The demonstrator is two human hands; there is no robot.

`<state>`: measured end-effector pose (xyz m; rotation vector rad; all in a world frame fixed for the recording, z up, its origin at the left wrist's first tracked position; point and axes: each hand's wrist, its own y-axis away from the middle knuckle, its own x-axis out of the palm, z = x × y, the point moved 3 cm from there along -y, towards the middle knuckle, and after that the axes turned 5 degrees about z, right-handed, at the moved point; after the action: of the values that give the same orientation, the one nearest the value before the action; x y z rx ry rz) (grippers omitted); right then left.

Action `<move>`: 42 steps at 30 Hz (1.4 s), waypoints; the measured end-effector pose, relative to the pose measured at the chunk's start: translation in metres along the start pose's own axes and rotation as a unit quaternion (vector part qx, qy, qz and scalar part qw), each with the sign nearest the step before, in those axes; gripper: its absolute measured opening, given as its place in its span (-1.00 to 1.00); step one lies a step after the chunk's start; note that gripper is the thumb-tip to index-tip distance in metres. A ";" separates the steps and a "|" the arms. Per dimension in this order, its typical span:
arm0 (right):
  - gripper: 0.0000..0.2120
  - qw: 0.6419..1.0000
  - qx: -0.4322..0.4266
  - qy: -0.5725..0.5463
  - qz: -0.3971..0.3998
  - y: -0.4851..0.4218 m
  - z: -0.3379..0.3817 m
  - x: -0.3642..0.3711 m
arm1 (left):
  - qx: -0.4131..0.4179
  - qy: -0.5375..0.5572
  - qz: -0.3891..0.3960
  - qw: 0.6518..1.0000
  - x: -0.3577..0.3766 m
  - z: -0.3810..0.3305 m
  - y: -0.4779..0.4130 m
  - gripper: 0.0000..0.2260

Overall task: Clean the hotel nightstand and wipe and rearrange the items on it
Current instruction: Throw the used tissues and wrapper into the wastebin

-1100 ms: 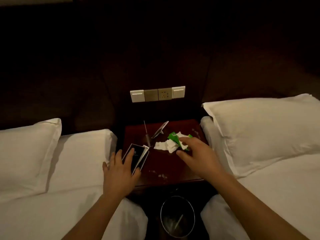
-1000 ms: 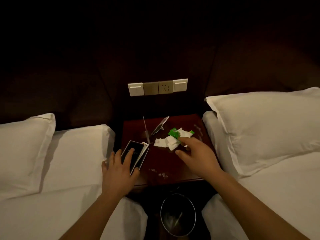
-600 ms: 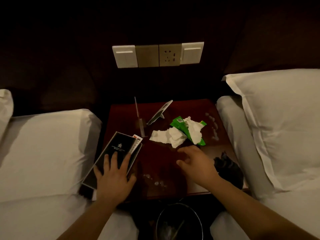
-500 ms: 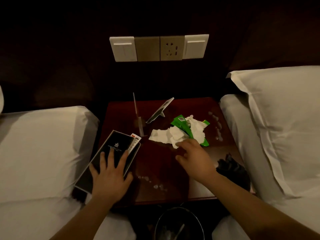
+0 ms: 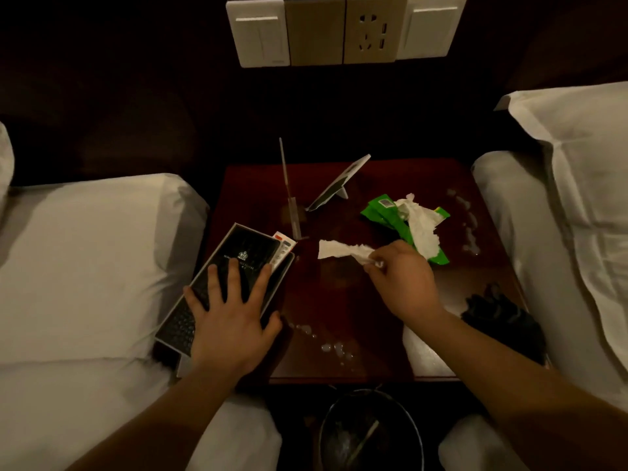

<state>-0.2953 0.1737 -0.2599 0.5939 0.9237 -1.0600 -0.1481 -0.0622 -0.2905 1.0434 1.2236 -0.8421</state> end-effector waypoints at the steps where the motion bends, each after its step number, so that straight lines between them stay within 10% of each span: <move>1: -0.88 0.999 0.001 -0.035 -0.026 0.011 0.002 -0.008 | 0.000 0.005 -0.003 1.000 0.000 0.000 0.000 -0.30; 11: -0.80 0.952 0.059 -0.299 -0.008 0.173 0.003 -0.013 | 0.004 0.001 -0.020 1.000 0.003 -0.001 0.000 -0.31; 26: -0.62 0.903 0.264 -0.141 0.308 0.246 -0.093 0.180 | 0.003 -0.016 -0.064 0.998 0.010 0.003 -0.004 -0.31; 38: -0.84 0.985 0.077 -0.154 -0.009 0.147 -0.048 -0.020 | -0.004 -0.014 -0.044 0.999 0.006 0.003 -0.003 -0.31; 42: -0.53 0.987 0.063 -0.047 -0.143 0.058 -0.051 -0.057 | -0.006 -0.016 -0.029 0.999 0.005 0.003 -0.002 -0.31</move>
<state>-0.2702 0.2636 -0.2368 0.5191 0.8798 -1.4015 -0.1479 -0.0653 -0.2957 0.9858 1.2362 -0.8922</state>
